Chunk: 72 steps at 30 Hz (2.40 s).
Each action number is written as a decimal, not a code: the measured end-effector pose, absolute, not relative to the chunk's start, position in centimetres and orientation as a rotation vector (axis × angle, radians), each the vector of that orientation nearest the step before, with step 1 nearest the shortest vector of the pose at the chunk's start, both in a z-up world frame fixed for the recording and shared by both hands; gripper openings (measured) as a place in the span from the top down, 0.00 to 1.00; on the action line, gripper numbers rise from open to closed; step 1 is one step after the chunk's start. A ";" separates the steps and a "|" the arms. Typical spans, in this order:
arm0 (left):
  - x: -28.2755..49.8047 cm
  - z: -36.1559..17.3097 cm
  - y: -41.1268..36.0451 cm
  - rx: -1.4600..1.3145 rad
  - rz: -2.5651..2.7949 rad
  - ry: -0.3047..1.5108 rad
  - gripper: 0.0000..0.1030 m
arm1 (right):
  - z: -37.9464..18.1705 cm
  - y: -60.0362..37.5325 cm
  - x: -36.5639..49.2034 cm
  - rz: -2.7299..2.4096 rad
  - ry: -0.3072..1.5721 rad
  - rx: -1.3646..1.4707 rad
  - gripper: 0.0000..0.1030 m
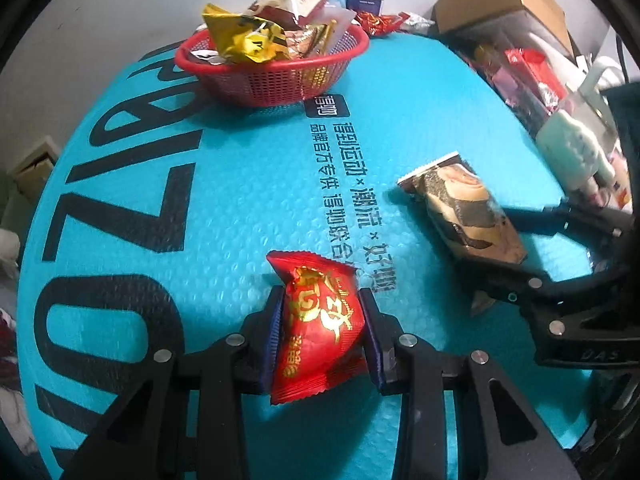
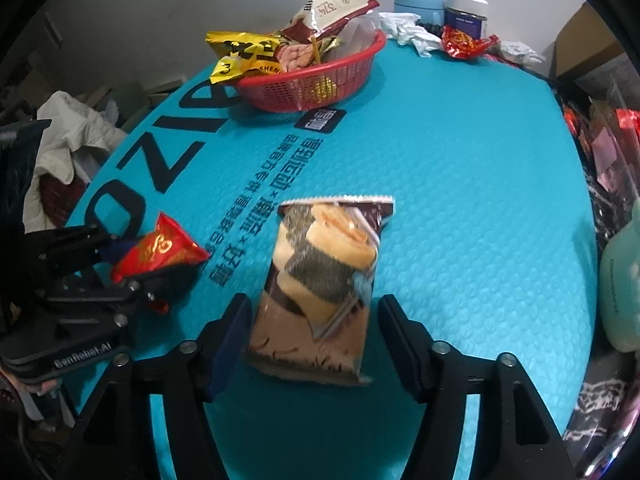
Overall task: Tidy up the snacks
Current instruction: 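Close the left tool on the red packet while the right tool grasps the wafer-roll packet, then lift the red packet and wafer-roll packet and carry both over the red basket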
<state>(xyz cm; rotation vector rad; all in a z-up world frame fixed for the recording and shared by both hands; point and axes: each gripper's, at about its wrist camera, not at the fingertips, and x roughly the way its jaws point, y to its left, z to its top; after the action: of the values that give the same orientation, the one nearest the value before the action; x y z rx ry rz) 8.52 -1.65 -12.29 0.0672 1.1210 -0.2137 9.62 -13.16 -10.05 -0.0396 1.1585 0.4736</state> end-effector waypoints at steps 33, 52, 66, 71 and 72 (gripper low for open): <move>5.6 -7.0 -1.7 -0.001 -0.282 0.931 0.67 | -5.7 -12.5 6.4 0.483 1.019 -0.042 0.52; 5.4 2.6 0.3 -0.044 -0.273 0.655 0.67 | 4.4 -11.7 6.8 0.512 0.768 -0.065 0.52; 10.2 7.1 3.4 -0.082 -0.234 0.509 0.67 | 8.8 -10.2 12.0 0.510 0.622 -0.066 0.52; 13.3 7.4 4.4 -0.106 -0.217 0.483 0.67 | 8.8 -9.6 14.9 0.513 0.601 -0.045 0.52; 14.2 7.3 4.6 -0.110 -0.210 0.478 0.67 | 8.6 -9.6 15.6 0.504 0.595 -0.036 0.52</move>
<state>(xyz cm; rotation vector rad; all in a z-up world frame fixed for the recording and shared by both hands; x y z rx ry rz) 14.24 4.61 7.31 -0.1099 0.4781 -0.2101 15.63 -9.56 8.63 -0.0360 0.5947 0.5040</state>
